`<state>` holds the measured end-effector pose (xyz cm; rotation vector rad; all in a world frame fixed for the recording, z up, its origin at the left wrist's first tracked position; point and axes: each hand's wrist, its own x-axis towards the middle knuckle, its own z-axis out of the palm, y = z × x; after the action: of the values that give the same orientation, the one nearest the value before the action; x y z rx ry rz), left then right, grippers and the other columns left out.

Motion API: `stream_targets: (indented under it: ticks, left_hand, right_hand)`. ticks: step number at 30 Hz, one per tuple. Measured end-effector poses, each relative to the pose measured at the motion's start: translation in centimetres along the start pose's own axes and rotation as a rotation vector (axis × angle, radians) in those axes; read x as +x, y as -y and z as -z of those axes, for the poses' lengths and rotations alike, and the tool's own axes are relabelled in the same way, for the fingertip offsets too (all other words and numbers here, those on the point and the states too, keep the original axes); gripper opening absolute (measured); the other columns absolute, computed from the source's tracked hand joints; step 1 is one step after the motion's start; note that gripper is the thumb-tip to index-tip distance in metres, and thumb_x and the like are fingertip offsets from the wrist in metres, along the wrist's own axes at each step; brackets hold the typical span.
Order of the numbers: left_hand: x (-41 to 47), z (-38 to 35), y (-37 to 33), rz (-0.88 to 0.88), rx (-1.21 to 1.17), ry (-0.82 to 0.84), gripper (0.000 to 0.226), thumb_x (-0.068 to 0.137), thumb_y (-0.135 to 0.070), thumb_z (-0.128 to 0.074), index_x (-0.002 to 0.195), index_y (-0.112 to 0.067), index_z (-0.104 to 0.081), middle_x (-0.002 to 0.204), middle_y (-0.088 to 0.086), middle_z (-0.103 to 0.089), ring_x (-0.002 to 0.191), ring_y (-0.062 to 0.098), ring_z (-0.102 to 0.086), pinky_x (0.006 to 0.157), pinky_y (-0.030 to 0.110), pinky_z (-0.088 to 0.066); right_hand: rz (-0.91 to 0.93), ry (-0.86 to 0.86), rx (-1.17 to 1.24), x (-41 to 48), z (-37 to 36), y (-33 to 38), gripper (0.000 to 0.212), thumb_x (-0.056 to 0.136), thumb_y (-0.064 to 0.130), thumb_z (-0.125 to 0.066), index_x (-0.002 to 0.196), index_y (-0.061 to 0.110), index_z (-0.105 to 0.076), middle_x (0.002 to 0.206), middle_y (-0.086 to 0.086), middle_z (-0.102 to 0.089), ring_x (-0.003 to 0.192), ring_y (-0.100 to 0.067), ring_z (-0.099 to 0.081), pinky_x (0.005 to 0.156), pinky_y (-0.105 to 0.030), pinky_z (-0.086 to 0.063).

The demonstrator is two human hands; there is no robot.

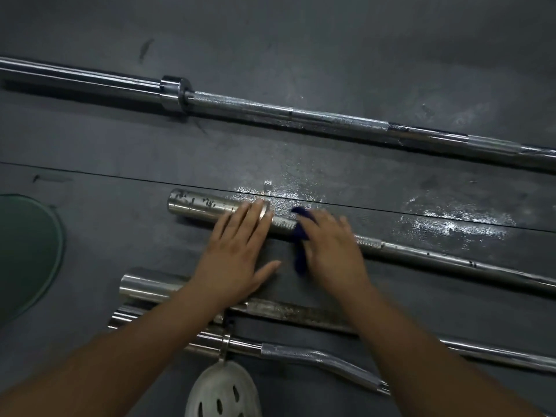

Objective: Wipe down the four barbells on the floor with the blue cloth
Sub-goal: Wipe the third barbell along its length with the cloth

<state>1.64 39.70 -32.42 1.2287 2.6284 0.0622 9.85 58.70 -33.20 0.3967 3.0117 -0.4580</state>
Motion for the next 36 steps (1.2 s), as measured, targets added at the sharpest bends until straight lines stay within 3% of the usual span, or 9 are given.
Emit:
stream_targets:
  ticks: [5, 7, 11, 14, 18, 21, 28, 31, 36]
  left_hand:
    - [-0.5, -0.3, 0.1, -0.016, 0.005, -0.028, 0.084, 0.093, -0.063, -0.035, 0.159, -0.016, -0.014, 0.166, 0.010, -0.007, 0.152, 0.029, -0.010, 0.120, 0.052, -0.018]
    - [-0.5, -0.4, 0.0, -0.006, -0.044, -0.038, 0.081, 0.093, -0.059, -0.037, 0.158, -0.014, -0.018, 0.166, 0.009, -0.011, 0.152, 0.028, -0.013, 0.120, 0.052, -0.018]
    - [-0.7, -0.4, 0.4, -0.003, -0.082, -0.039, 0.079, 0.092, -0.050, -0.039, 0.157, -0.010, -0.018, 0.166, 0.008, -0.012, 0.152, 0.024, -0.011, 0.120, 0.051, -0.019]
    - [-0.6, -0.2, 0.4, 0.004, -0.070, -0.016, 0.082, 0.091, -0.052, -0.036, 0.158, -0.011, -0.014, 0.167, 0.007, -0.008, 0.153, 0.024, -0.008, 0.121, 0.050, -0.017]
    - [-0.8, -0.1, 0.4, 0.011, -0.089, -0.024, 0.083, 0.090, -0.054, -0.037, 0.158, -0.012, -0.014, 0.166, 0.007, -0.010, 0.153, 0.023, -0.010, 0.122, 0.049, -0.015]
    - [-0.8, 0.3, 0.2, 0.028, -0.116, -0.057, 0.082, 0.087, -0.053, -0.042, 0.155, -0.013, -0.024, 0.161, 0.008, -0.025, 0.147, 0.027, -0.024, 0.120, 0.048, -0.020]
    - [-0.6, 0.5, -0.3, 0.016, -0.119, -0.019, 0.087, 0.081, -0.055, -0.044, 0.154, -0.010, -0.027, 0.158, 0.011, -0.028, 0.142, 0.030, -0.029, 0.118, 0.049, -0.021]
    - [-1.1, 0.9, -0.3, 0.038, -0.130, -0.036, 0.083, 0.083, -0.058, -0.042, 0.152, -0.012, -0.031, 0.155, 0.008, -0.033, 0.140, 0.027, -0.032, 0.117, 0.049, -0.025]
    - [-1.4, 1.4, -1.0, 0.041, -0.137, -0.033, 0.078, 0.082, -0.058, -0.043, 0.146, -0.013, -0.039, 0.147, 0.008, -0.038, 0.134, 0.029, -0.037, 0.113, 0.050, -0.031]
  right_hand:
    - [-0.448, -0.177, 0.043, -0.8, 0.0, -0.5, 0.033, 0.088, 0.030, -0.045, 0.103, 0.014, -0.069, 0.113, -0.013, -0.061, 0.107, -0.036, -0.055, 0.099, -0.049, -0.036]
    - [-0.319, -0.136, 0.044, 0.9, -0.8, 3.4, 0.025, 0.083, 0.022, -0.048, 0.094, 0.014, -0.069, 0.101, -0.008, -0.064, 0.098, -0.032, -0.058, 0.095, -0.048, -0.039]
    - [-0.086, 0.002, 0.235, 2.9, 1.1, 5.8, 0.047, 0.085, 0.010, -0.049, 0.132, 0.018, -0.054, 0.104, -0.007, -0.067, 0.099, -0.027, -0.058, 0.094, -0.038, -0.038]
    - [-0.221, 0.134, 0.355, 1.1, 2.3, 0.3, 0.037, 0.089, 0.014, -0.050, 0.123, 0.026, -0.057, 0.103, -0.004, -0.068, 0.088, -0.023, -0.060, 0.076, -0.033, -0.046]
    - [-0.524, -0.162, 0.199, -2.9, 3.0, -6.3, 0.035, 0.087, 0.026, -0.039, 0.103, 0.014, -0.067, 0.099, -0.011, -0.066, 0.094, -0.033, -0.059, 0.081, -0.039, -0.047]
    - [-0.620, -0.169, 0.231, -1.5, 1.9, -2.6, 0.030, 0.094, 0.025, -0.040, 0.097, 0.008, -0.065, 0.096, -0.015, -0.065, 0.090, -0.034, -0.058, 0.074, -0.040, -0.044]
    - [-0.059, 0.064, 0.214, 1.0, 2.0, 4.7, 0.026, 0.090, 0.020, -0.045, 0.108, 0.017, -0.064, 0.102, -0.003, -0.068, 0.094, -0.024, -0.059, 0.083, -0.034, -0.039]
    - [-0.219, -0.041, 0.165, -2.3, 2.9, 0.3, 0.034, 0.078, 0.020, -0.047, 0.103, 0.020, -0.070, 0.090, -0.005, -0.072, 0.084, -0.029, -0.063, 0.080, -0.035, -0.044]
    - [-0.537, -0.080, 0.151, -3.4, 2.1, -2.4, 0.020, 0.092, 0.013, -0.049, 0.098, 0.014, -0.068, 0.091, -0.011, -0.071, 0.085, -0.033, -0.061, 0.077, -0.037, -0.041]
